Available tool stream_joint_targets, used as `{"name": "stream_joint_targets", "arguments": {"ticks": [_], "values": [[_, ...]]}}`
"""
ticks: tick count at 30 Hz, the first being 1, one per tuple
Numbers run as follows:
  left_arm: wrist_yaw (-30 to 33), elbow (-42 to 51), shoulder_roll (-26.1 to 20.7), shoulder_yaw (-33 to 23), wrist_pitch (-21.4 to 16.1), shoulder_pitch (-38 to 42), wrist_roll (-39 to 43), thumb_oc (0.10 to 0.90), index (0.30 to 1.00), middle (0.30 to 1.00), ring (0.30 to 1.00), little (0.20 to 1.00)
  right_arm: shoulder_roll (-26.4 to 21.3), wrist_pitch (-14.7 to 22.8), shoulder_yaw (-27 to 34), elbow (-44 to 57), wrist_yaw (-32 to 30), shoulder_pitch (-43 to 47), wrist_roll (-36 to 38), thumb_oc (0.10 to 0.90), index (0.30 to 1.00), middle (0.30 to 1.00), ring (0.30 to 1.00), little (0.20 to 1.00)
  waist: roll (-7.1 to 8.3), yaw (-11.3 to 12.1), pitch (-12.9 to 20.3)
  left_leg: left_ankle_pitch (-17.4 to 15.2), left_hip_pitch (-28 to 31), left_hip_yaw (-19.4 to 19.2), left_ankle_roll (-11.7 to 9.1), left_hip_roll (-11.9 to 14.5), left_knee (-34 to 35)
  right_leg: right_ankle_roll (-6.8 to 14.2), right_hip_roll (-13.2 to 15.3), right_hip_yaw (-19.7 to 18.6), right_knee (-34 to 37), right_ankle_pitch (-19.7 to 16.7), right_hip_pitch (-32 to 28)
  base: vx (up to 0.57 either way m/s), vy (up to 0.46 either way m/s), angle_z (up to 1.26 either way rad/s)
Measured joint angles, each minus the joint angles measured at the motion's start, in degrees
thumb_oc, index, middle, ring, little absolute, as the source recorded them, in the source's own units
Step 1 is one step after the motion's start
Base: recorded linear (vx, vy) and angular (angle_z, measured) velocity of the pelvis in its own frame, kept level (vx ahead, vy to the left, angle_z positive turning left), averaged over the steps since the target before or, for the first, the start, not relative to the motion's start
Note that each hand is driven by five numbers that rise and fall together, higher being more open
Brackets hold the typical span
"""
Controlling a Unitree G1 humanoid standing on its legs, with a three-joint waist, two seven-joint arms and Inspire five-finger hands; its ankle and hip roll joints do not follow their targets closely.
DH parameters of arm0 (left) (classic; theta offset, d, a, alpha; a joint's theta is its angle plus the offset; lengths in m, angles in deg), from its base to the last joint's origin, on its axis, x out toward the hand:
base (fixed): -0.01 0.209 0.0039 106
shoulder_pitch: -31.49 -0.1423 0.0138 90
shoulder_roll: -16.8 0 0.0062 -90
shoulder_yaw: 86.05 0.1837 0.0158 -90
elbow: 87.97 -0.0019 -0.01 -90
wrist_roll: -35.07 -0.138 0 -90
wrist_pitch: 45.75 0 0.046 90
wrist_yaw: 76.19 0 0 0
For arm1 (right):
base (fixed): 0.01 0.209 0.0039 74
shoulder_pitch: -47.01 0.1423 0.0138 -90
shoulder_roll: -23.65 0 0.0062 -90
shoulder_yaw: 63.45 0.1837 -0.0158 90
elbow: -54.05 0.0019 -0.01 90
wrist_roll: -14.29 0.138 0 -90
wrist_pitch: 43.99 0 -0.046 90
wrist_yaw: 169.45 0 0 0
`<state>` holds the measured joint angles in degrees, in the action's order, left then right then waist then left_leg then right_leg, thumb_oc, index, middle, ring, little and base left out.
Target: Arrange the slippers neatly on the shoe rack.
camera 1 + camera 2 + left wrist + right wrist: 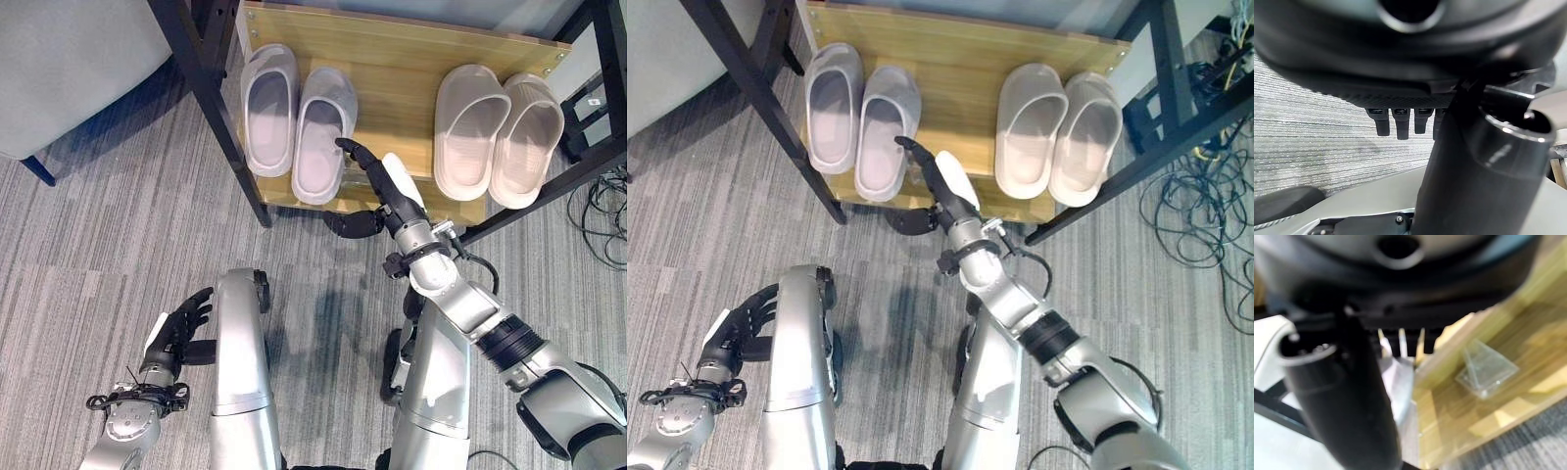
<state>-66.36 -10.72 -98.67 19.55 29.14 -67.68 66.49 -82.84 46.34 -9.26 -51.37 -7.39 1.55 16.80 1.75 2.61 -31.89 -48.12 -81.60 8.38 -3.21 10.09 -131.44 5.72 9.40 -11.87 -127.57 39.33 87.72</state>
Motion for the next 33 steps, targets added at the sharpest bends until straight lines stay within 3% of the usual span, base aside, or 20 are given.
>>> {"name": "stream_joint_targets", "arguments": {"ticks": [16,33], "values": [[0.0,-0.07,0.16,0.01,0.11,0.1,-0.02,0.8,0.9,0.9,0.9,0.9,-2.16,-0.51,0.16,0.28,0.06,0.63,-2.21,0.8,0.9,0.9,0.9,0.9,0.01,0.02,0.0,0.13,0.02,-0.03,-0.3,0.0,0.12,-0.04,-0.24,0.0,0.02,-0.02,0.07,0.0,0.0,0.0],[0.0,0.24,0.68,-0.24,0.38,0.08,-0.28,0.8,0.9,0.9,0.9,0.9,-9.48,0.18,5.96,10.85,0.29,-10.07,-2.54,0.8,0.9,0.9,0.9,0.9,0.25,-0.03,-0.12,-0.04,-0.06,0.01,-0.25,-0.01,0.16,-0.04,-0.3,0.04,0.16,-0.01,0.15,0.0,0.0,0.0]]}}
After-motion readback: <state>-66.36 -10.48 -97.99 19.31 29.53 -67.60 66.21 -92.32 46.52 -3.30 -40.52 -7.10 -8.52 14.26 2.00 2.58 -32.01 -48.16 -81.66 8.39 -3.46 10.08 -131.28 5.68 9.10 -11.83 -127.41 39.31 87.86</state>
